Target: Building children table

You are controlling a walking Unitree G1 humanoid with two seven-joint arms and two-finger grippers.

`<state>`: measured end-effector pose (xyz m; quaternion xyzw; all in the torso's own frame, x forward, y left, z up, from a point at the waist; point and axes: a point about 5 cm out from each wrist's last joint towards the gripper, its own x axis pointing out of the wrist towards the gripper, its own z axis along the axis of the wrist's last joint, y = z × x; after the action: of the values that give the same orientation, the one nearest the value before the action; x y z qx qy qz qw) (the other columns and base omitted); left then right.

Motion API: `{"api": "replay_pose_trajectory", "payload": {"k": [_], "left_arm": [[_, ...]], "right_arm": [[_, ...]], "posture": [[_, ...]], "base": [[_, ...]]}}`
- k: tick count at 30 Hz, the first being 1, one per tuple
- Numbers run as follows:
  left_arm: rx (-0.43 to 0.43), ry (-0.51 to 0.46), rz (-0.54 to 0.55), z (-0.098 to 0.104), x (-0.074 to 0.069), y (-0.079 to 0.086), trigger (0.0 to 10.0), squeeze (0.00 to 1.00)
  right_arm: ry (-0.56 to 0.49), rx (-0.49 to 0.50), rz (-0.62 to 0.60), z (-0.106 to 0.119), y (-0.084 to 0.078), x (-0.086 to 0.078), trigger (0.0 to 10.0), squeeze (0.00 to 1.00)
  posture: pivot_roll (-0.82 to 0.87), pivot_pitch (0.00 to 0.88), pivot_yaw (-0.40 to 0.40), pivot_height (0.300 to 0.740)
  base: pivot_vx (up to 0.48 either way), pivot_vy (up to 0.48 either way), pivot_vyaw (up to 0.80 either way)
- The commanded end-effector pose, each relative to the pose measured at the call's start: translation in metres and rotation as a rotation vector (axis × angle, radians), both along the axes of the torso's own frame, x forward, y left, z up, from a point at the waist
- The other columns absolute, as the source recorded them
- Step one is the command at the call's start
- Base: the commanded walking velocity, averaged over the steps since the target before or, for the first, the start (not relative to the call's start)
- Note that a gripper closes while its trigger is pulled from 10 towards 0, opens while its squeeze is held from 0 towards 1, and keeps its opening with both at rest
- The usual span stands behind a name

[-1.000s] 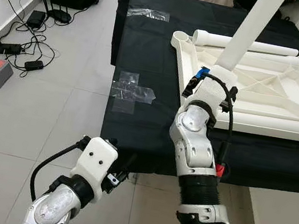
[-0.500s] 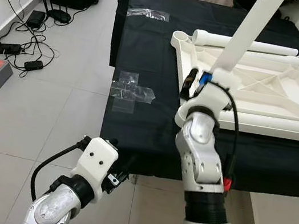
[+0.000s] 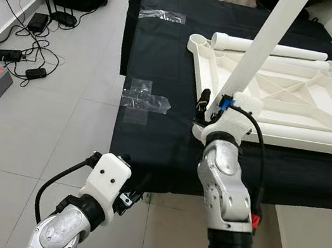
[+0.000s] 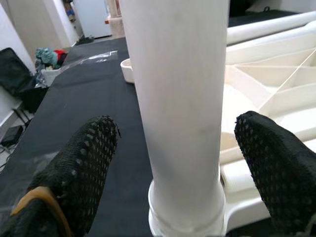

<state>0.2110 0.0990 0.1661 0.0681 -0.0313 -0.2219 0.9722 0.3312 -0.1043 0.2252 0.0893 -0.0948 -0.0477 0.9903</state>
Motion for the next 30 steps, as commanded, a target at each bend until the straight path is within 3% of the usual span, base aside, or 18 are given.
{"api": "replay_pose_trajectory", "payload": {"k": [1, 19, 24, 26, 30], "left_arm": [[0.002, 0.013, -0.017, -0.004, -0.002, -0.002, 10.0, 0.00], [0.004, 0.006, -0.008, -0.004, 0.001, 0.001, 10.0, 0.00], [-0.020, -0.008, 0.026, -0.001, 0.003, 0.002, 10.0, 0.00], [-0.020, -0.008, 0.026, -0.001, 0.003, 0.002, 10.0, 0.00], [-0.064, -0.035, 0.153, 0.007, 0.011, 0.012, 10.0, 0.00]], "right_arm": [[0.009, 0.012, 0.000, -0.002, -0.004, -0.003, 10.0, 0.00], [0.049, 0.014, 0.123, -0.021, -0.014, -0.033, 10.0, 0.00], [0.087, -0.053, 0.073, -0.033, -0.041, -0.040, 10.0, 0.00], [0.087, -0.053, 0.073, -0.033, -0.041, -0.040, 10.0, 0.00], [0.065, -0.114, -0.054, -0.030, -0.084, -0.034, 10.0, 0.00]], "posture": [[0.08, 0.224, -0.094, 0.740], [0.07, 0.216, -0.088, 0.740], [0.06, 0.205, -0.090, 0.740], [0.06, 0.205, -0.090, 0.740], [0.07, 0.182, -0.089, 0.740]], "base": [[0.000, 0.000, 0.00], [0.000, 0.000, 0.00], [0.000, 0.000, 0.00], [0.000, 0.000, 0.00], [0.000, 0.000, 0.00]]}}
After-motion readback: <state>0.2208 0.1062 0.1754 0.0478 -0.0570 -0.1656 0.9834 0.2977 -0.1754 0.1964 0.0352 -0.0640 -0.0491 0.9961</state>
